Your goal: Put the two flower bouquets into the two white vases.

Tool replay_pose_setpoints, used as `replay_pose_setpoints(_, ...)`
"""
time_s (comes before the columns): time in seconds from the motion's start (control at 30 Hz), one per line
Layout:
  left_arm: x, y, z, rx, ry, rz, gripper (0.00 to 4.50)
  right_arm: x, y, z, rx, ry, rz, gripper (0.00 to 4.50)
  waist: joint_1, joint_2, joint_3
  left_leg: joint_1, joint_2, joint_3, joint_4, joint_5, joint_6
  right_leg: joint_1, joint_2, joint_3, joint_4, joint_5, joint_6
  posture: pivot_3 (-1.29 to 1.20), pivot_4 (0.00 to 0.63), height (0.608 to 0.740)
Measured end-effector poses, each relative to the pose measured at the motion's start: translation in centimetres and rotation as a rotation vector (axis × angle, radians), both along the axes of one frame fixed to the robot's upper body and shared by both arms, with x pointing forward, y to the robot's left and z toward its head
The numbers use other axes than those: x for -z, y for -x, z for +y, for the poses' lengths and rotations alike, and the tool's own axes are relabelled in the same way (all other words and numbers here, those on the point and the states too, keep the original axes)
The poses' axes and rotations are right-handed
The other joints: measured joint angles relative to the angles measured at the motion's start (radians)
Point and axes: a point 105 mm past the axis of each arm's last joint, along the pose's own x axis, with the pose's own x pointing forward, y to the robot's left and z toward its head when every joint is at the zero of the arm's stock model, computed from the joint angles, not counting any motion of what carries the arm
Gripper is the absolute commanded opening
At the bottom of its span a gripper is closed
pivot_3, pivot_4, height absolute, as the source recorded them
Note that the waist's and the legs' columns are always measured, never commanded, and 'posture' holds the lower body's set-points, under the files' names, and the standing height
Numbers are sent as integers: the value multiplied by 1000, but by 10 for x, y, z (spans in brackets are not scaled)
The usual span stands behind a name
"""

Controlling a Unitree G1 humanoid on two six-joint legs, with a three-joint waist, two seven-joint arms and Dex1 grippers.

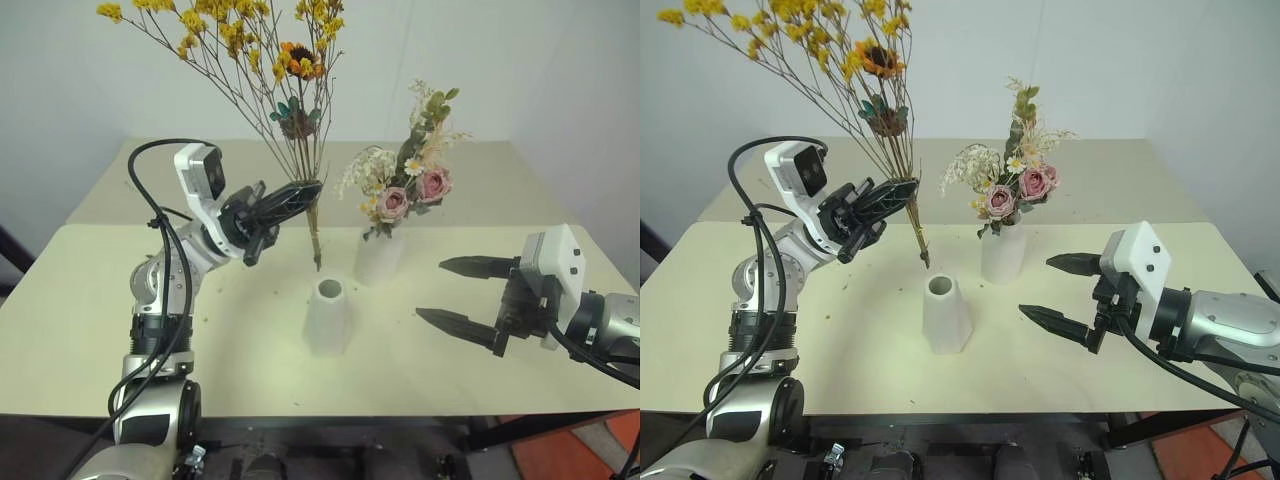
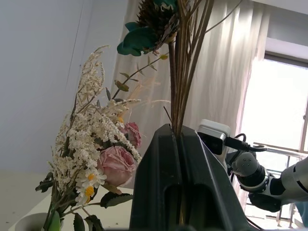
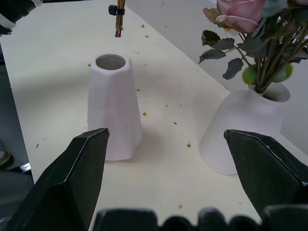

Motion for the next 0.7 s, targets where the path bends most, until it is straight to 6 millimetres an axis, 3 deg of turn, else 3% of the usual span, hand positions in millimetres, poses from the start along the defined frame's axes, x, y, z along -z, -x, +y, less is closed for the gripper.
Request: replay_pose_setpoints(0.7,17,3,-10,50,-39,66,14,2,-4,-2,40,-16,-16,4500,-1,0,0,0,0,0,0,0,0,0,0,0,0,0,0,0,150,740)
